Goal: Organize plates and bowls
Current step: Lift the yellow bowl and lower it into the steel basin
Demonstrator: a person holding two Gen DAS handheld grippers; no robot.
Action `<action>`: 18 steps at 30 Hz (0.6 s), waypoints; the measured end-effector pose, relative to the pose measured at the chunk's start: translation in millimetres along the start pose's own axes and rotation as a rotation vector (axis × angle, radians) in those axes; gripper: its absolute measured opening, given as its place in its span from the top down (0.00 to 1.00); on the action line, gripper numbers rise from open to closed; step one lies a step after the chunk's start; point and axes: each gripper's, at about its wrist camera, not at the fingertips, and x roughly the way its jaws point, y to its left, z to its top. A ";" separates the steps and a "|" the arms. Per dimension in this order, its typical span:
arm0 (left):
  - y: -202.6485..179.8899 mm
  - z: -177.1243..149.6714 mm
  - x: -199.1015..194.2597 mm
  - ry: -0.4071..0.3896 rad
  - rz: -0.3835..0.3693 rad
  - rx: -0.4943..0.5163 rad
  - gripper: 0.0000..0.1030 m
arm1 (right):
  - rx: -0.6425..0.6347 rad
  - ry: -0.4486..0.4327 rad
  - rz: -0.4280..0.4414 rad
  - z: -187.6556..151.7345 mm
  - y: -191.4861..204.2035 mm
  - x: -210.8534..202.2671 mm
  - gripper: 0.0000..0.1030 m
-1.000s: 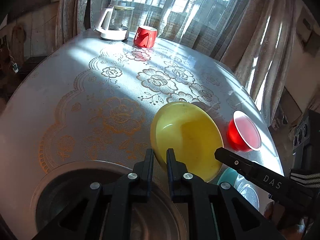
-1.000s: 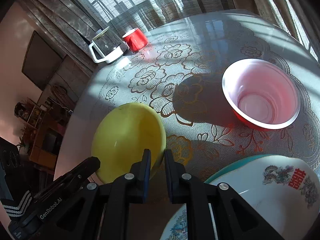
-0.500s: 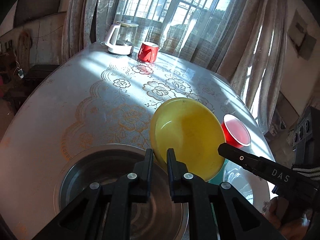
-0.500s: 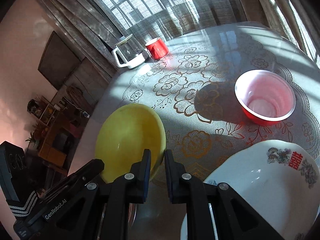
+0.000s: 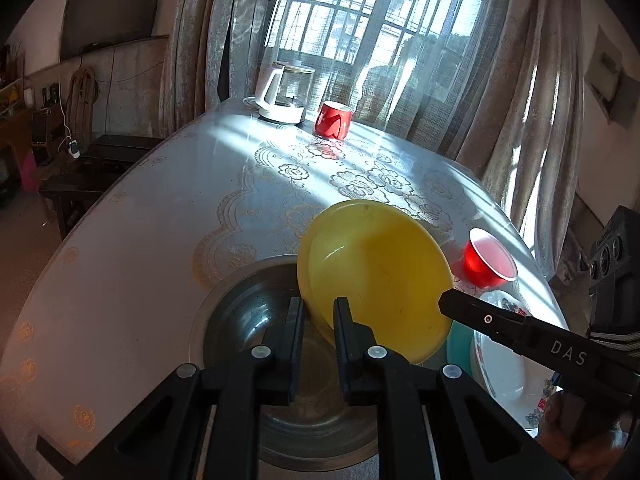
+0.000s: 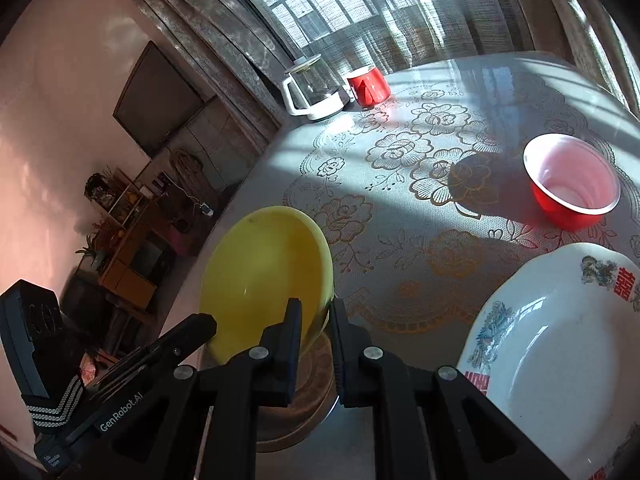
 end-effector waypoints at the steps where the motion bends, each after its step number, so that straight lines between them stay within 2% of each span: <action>1: 2.2 -2.2 -1.8 -0.002 0.003 -0.001 0.87 | -0.002 0.006 0.005 -2.9 2.1 1.5 0.87; 18: 25.4 -28.9 -16.0 0.014 0.033 -0.015 0.87 | -0.035 0.073 0.022 -34.2 18.2 13.3 0.87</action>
